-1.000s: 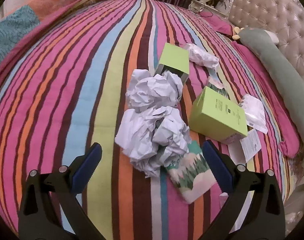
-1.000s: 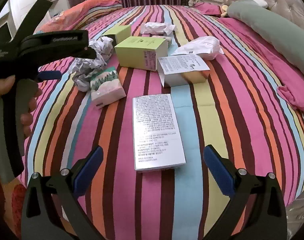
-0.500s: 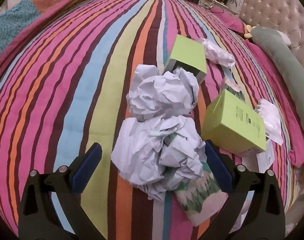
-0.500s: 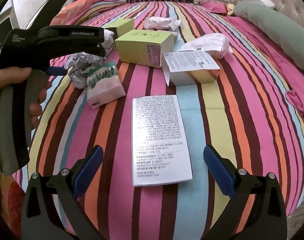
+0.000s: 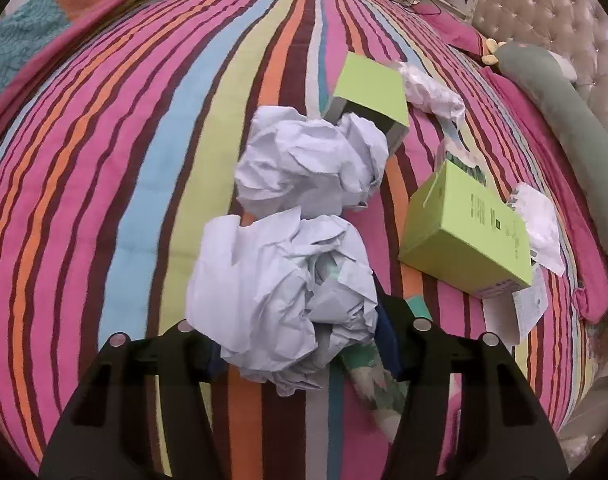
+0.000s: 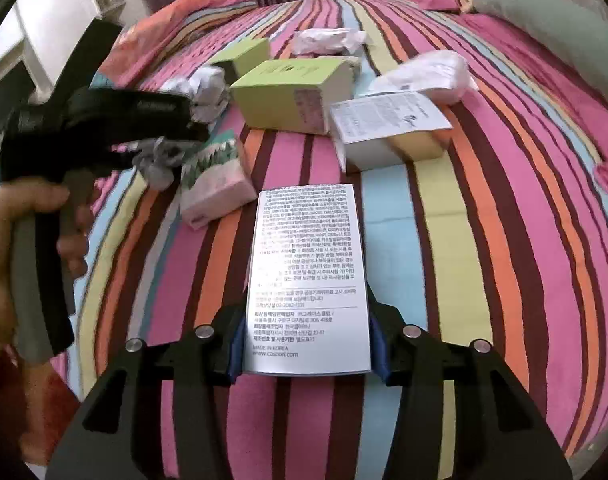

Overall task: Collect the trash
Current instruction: 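Grasp the crumpled paper ball with left tool while right tool grasps the white box, then carry both held items down over the white mesh wastebasket, then open both tools to drop the paper ball and box into the wastebasket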

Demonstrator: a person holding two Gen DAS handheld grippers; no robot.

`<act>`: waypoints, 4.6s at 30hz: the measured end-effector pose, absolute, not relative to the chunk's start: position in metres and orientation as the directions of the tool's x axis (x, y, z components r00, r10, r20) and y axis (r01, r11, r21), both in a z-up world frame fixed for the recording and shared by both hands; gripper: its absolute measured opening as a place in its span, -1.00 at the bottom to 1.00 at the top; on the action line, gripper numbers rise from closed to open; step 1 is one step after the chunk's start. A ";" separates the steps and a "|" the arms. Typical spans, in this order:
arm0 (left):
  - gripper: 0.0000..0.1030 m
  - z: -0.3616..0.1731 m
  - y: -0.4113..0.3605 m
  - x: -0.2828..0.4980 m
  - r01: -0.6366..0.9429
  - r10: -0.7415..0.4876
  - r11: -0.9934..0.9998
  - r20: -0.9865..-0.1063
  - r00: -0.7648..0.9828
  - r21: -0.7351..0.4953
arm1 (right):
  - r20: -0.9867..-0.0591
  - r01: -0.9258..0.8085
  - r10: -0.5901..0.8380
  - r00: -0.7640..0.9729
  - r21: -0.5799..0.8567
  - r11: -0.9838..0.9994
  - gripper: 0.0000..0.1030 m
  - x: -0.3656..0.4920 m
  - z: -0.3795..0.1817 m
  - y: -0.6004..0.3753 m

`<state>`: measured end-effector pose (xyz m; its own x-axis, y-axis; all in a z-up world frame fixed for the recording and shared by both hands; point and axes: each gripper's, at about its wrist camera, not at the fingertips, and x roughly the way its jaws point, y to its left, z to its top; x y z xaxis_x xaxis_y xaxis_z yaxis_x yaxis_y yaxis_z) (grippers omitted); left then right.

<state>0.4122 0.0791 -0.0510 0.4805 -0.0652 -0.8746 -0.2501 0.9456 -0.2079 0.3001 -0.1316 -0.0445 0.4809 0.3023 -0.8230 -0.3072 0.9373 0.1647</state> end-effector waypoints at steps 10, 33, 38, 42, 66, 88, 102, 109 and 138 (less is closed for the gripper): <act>0.11 -0.020 0.100 0.372 -0.250 -0.048 0.944 -0.839 0.542 -0.215 | -0.795 -0.282 0.330 0.509 0.209 0.936 -0.10 0.285 -0.019 -0.151; 0.11 -0.015 0.076 0.187 -0.070 -0.166 0.969 -0.834 0.526 -0.237 | -0.804 -0.284 0.309 0.507 0.183 0.941 -0.10 0.181 -0.005 -0.193; 0.11 -0.012 0.063 0.141 -0.019 -0.181 0.974 -0.834 0.521 -0.224 | -0.814 -0.303 0.331 0.477 0.201 0.931 -0.10 0.146 -0.008 -0.193; 0.11 -0.018 0.050 0.113 0.017 -0.197 0.976 -0.848 0.493 -0.217 | -0.822 -0.308 0.345 0.453 0.219 0.926 -0.10 0.123 -0.011 -0.193; 0.11 -0.130 -0.016 0.053 0.080 -0.242 0.969 -0.958 0.150 -0.232 | -0.932 -0.165 0.354 0.071 0.339 0.926 -0.10 0.082 -0.116 -0.186; 0.11 -0.246 -0.044 0.073 -0.041 -0.245 0.969 -0.938 -0.246 -0.242 | -0.897 0.047 0.348 -0.275 0.349 0.936 -0.11 0.110 -0.222 -0.172; 0.11 -0.299 -0.055 0.077 -0.109 -0.220 0.975 -0.908 -0.358 -0.193 | -0.887 0.143 0.311 -0.342 0.278 0.950 -0.11 0.116 -0.272 -0.171; 0.16 -0.307 -0.063 0.078 -0.113 -0.235 0.972 -0.891 -0.388 -0.207 | -0.876 0.170 0.321 -0.360 0.277 0.946 -0.11 0.113 -0.280 -0.174; 0.79 -0.319 -0.023 0.065 -0.297 -0.320 0.932 -0.856 -0.406 -0.207 | -0.881 0.338 0.327 -0.342 0.210 0.917 0.81 0.107 -0.290 -0.210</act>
